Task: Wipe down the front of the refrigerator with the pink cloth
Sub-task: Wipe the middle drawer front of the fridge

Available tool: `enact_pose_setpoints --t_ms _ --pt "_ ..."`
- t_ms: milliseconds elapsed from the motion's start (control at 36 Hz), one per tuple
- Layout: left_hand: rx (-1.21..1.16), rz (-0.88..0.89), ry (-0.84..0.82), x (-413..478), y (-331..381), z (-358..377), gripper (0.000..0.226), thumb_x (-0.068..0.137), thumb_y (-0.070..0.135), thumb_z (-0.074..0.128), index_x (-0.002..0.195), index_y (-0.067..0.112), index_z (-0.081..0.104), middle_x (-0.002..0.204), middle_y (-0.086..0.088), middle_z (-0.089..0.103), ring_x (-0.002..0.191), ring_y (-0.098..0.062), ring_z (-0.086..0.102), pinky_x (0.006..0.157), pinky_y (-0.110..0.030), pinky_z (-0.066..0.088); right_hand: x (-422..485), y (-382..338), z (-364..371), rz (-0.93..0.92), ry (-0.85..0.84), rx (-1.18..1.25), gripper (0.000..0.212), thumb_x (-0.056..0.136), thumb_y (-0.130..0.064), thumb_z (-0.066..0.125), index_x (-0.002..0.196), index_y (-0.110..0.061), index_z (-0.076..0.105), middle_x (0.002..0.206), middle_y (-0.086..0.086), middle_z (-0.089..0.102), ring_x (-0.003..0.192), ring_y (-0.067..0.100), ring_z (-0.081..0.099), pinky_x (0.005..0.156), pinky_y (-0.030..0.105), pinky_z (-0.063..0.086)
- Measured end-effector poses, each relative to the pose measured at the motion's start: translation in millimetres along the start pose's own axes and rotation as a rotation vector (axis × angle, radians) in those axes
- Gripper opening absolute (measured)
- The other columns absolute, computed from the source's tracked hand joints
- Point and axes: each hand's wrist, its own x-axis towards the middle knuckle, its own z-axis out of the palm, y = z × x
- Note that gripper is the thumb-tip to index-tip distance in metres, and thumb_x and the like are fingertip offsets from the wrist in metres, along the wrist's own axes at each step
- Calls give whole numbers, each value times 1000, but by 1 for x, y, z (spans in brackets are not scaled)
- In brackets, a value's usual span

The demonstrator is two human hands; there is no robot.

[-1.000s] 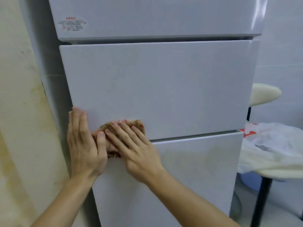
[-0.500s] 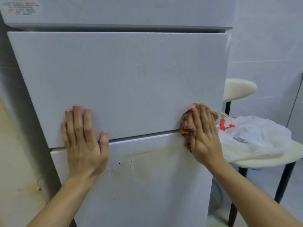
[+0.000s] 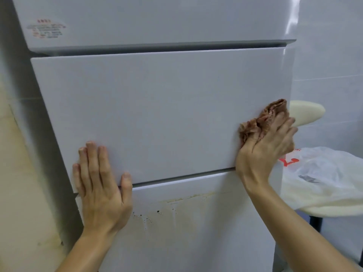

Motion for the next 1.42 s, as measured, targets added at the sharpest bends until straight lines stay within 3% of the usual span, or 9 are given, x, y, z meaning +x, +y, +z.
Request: enact_pose_setpoints --t_ms 139,278,500,639,778,972,1111,1222,1417 --pt "17 -82 12 4 -26 -11 78 103 33 35 165 1 0 175 -14 -4 163 -30 -3 132 -48 -2 -50 -47 23 -261 -102 10 68 104 -27 37 165 -4 15 171 27 3 158 48 -4 129 54 -8" --pt "-24 -145 24 7 -38 -21 75 102 27 32 165 -4 4 175 -19 -2 163 -32 -1 133 -42 -2 -108 -107 50 -461 -173 -18 68 103 -29 45 164 -11 21 171 24 12 158 50 6 130 57 1" --pt "-116 -135 15 4 -47 -24 80 90 16 34 164 -4 10 175 -16 4 163 -30 7 133 -46 9 -177 -161 75 -860 -369 5 59 108 -41 46 162 -22 35 172 9 20 162 32 11 132 45 7" --pt "-144 -110 12 6 -41 -29 78 92 18 33 163 -6 12 174 -19 7 163 -31 8 133 -39 6 -159 -150 65 -976 -358 -51 58 109 -29 47 164 -22 30 173 4 20 162 24 9 132 40 10" --pt "-119 -123 -9 8 -30 -25 76 100 27 31 164 -5 6 174 -20 2 163 -28 2 133 -36 0 -117 -104 42 -801 -297 -43 60 106 -20 45 164 -16 29 172 8 21 162 27 13 132 44 15" --pt "-133 -165 -1 8 -25 -18 76 102 29 31 165 -1 1 175 -15 -5 164 -27 -2 132 -37 -1 -25 -4 -4 -294 -164 -18 76 93 -18 34 167 -12 16 175 13 10 163 27 1 131 50 0" --pt "-130 -170 -15 6 -28 -19 77 101 18 34 165 7 -8 175 -7 -10 164 -21 -6 132 -34 -3 -3 2 -10 31 -45 20 73 100 -31 28 167 -9 9 175 15 0 161 37 -5 130 53 -5" --pt "-182 -164 -18 4 -30 -21 78 100 13 36 165 5 -5 176 -5 -9 164 -20 -4 132 -33 -2 -25 -26 1 61 -25 41 75 98 -24 33 167 -7 8 174 17 -2 160 40 -7 129 54 -9" --pt "-87 -58 -56 -10 -46 -19 74 103 22 35 164 -1 -1 174 -10 -9 164 -24 -5 133 -39 0 -92 -60 22 -252 -176 37 77 94 -18 41 165 -8 15 172 24 6 159 43 -1 129 49 -10"
